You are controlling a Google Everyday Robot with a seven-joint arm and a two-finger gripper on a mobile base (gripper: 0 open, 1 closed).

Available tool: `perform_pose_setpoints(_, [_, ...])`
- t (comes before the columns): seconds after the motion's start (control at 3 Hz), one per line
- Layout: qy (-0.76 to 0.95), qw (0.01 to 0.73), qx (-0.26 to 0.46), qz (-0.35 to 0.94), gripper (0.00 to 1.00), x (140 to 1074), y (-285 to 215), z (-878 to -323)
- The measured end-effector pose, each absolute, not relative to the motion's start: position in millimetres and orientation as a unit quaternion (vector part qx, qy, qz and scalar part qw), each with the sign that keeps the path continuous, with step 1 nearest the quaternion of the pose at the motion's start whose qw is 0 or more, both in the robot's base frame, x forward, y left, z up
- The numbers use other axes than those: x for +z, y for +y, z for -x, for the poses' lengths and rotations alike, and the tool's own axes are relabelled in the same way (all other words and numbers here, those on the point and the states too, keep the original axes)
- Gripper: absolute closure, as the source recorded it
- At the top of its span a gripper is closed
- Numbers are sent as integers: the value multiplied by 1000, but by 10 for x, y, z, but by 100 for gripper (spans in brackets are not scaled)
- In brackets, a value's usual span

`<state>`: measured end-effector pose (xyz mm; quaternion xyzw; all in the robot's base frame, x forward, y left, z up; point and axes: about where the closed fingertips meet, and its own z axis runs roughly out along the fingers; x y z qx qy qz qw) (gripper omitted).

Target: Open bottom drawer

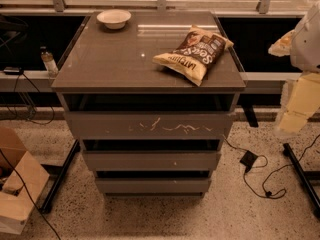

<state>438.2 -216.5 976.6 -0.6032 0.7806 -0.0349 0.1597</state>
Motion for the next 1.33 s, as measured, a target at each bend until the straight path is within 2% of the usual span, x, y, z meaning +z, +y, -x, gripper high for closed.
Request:
perform_pose_setpoints(1.0, [787, 187, -9, 588, 0, 9332, -2014, -4478])
perform_pose_setpoints(1.33, [801, 206, 32, 561, 0, 8915, -2013, -4603])
